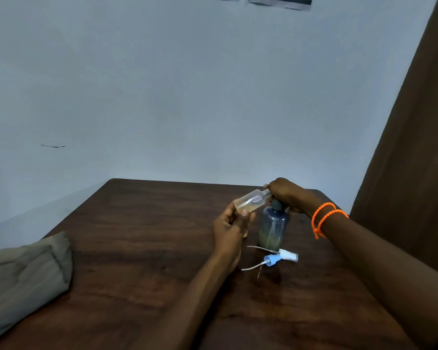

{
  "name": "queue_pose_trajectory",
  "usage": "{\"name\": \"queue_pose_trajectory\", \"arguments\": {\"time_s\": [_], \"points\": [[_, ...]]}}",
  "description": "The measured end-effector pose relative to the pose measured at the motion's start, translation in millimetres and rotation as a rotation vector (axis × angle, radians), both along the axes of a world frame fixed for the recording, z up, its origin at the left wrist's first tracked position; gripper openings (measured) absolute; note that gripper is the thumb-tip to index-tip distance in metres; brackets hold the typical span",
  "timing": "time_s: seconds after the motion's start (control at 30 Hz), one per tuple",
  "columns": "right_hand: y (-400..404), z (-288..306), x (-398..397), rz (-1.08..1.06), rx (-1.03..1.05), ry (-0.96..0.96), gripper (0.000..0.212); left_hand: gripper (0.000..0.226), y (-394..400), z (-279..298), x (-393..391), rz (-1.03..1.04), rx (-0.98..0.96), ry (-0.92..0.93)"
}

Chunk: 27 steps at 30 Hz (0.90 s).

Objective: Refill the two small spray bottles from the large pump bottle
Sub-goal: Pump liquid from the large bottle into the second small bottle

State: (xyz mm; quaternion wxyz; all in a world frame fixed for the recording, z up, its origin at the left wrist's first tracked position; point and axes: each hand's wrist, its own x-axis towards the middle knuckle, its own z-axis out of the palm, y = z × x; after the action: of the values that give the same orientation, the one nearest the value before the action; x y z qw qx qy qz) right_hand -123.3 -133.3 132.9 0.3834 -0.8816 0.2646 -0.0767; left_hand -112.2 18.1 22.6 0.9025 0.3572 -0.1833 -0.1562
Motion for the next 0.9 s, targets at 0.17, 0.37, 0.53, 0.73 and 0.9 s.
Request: {"name": "queue_pose_trajectory", "arguments": {"time_s": [0.17, 0.37, 0.53, 0.73, 0.9], "points": [[-4.6, 0.3, 0.6, -0.02, 0.017, -0.018, 0.022, 0.031, -0.8, -1.3, 1.4, -0.011, -0.009, 0.021], [-5.4, 4.5, 1.4, -0.028, 0.02, 0.062, 0.018, 0.034, -0.3, -2.4, 0.8, -0.011, -0.024, 0.047], [-1.5, -0.3, 0.7, -0.02, -0.002, 0.021, 0.024, 0.037, -1.9, -3.9, 4.2, -0.003, -0.008, 0.035], [-3.4, 3.4, -0.2, -0.022, 0.033, 0.023, 0.023, 0.03, -1.5, -2.8, 0.7, -0.01, -0.013, 0.025], [-5.3, -0.1, -1.5, -0.016, 0.029, 0.03, 0.018, 0.027, -1.2, 0.1, -1.4, -0.006, -0.022, 0.028]]}}
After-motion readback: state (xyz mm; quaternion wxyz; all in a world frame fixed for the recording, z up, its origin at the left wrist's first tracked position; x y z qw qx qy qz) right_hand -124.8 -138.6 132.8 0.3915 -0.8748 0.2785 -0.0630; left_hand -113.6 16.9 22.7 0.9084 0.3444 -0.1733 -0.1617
